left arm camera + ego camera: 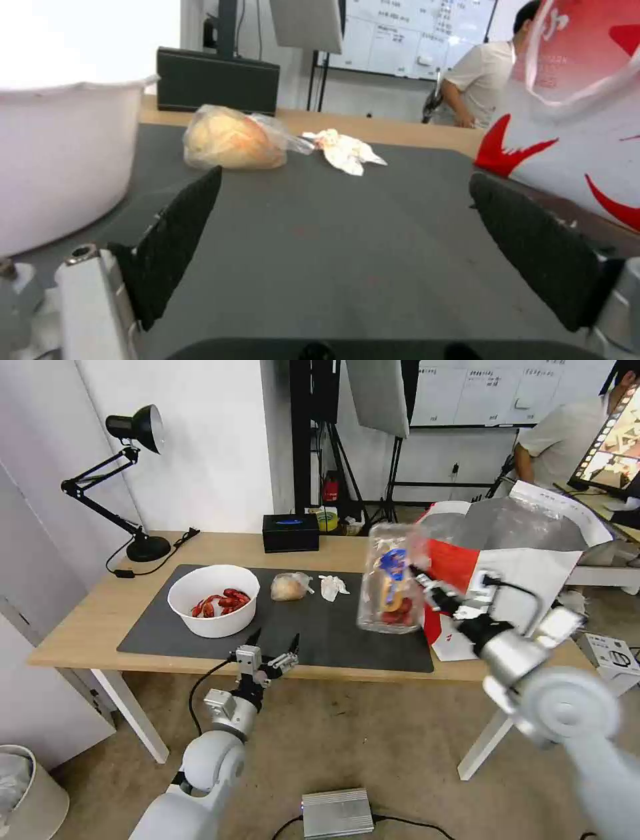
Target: Pick up the trash from the table and place it into the takeout bag.
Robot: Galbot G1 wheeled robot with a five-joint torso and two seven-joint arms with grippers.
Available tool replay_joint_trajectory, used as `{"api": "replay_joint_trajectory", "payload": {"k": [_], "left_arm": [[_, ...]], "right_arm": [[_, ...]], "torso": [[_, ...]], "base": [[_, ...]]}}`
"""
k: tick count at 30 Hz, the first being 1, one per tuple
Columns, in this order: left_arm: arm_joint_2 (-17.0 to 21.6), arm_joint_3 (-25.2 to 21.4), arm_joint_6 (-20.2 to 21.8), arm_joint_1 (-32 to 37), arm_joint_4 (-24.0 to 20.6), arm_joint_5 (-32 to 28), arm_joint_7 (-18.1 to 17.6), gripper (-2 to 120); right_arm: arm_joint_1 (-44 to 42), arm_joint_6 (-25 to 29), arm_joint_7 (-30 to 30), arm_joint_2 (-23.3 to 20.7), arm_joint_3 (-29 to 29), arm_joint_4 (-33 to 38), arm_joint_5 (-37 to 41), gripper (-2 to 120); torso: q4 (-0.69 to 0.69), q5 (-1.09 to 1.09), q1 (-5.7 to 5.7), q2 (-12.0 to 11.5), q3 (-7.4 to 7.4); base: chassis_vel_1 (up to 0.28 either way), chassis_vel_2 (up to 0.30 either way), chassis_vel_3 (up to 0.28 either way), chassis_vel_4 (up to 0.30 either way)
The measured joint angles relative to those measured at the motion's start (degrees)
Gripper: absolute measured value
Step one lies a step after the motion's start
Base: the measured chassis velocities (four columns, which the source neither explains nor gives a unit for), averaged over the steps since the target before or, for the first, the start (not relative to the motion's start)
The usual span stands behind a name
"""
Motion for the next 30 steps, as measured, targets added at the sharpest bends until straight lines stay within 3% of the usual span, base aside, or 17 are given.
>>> {"api": "replay_joint_trajectory", "payload": {"k": [6,19,30], "left_arm": [[-0.2,-0.2,-0.1,0.9,-0.6,0.4,0.0,100],[-0.3,-1.8,-0.2,2.4,-1.6,0.6,0.1,100],[-0.9,-1.5,-0.3,1.8,-0.3,1.3,0.1,100]], "right_arm": [[-0.5,3.2,-0.6,-2.4,3.7,1.2,1.7,0],[1.5,12.8,-0.3,-3.0,7.5,-1.1,2.4,0],[7.3,17.4,5.6,-2.5,9.6,-7.0,6.8,0]], "torso": [[0.03,0.0,0.0,0.0,0.01],[0.03,-0.01,0.0,0.0,0.01],[0.02,0.0,0.0,0.0,0.01]], "base": [[0.0,0.0,0.0,0.0],[0.0,0.0,0.0,0.0],[0.0,0.0,0.0,0.0]]}}
